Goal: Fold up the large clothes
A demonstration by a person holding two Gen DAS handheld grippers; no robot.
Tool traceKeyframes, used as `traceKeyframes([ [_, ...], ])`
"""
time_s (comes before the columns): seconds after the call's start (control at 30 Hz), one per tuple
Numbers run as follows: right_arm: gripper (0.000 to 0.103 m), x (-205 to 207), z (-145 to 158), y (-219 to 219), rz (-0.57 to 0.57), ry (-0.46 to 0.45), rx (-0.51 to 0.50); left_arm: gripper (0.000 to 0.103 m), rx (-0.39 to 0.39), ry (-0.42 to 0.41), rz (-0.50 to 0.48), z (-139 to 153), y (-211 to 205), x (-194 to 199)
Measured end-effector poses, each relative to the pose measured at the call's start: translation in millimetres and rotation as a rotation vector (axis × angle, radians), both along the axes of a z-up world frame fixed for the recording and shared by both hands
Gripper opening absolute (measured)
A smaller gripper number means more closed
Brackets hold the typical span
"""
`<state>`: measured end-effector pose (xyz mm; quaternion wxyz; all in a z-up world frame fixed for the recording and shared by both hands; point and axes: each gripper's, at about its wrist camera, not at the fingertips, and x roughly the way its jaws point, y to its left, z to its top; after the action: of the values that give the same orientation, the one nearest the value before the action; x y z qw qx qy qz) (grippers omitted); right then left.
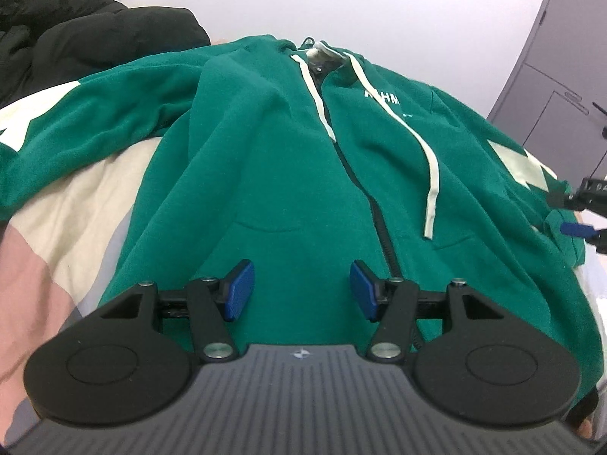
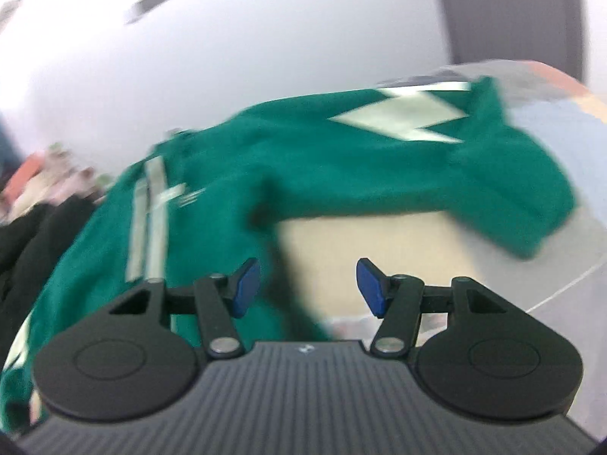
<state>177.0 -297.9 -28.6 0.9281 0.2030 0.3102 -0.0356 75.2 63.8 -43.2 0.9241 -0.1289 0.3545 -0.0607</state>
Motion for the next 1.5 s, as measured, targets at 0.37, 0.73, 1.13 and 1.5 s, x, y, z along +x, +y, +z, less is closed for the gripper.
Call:
traceKeyframes([
  [0.37,0.057,36.1,-60.8,-61.8,-0.121,0.232,-0.137,0.062,0.004,-0.01,0.004,3.0,-2.0,-9.6],
  [0.73,0.057,44.6,-7.6,-144.3,-0.336,0.02,-0.285,0.062,-0.011,0.0,-0.02,-2.5,-4.2,-7.1],
  [1.13,0.071,-27.8,-41.6,-172.6,-0.527,-0.112,0.34,0.062,-0.025,0.012,0.011,-9.6,-9.5,4.2],
  [1.5,0.08,-4.1,-87.6,-202.1,-0.543,-0.109,0.428,0.063,-0.009,0.016,-0.03,-10.5,-14.8,-6.0],
])
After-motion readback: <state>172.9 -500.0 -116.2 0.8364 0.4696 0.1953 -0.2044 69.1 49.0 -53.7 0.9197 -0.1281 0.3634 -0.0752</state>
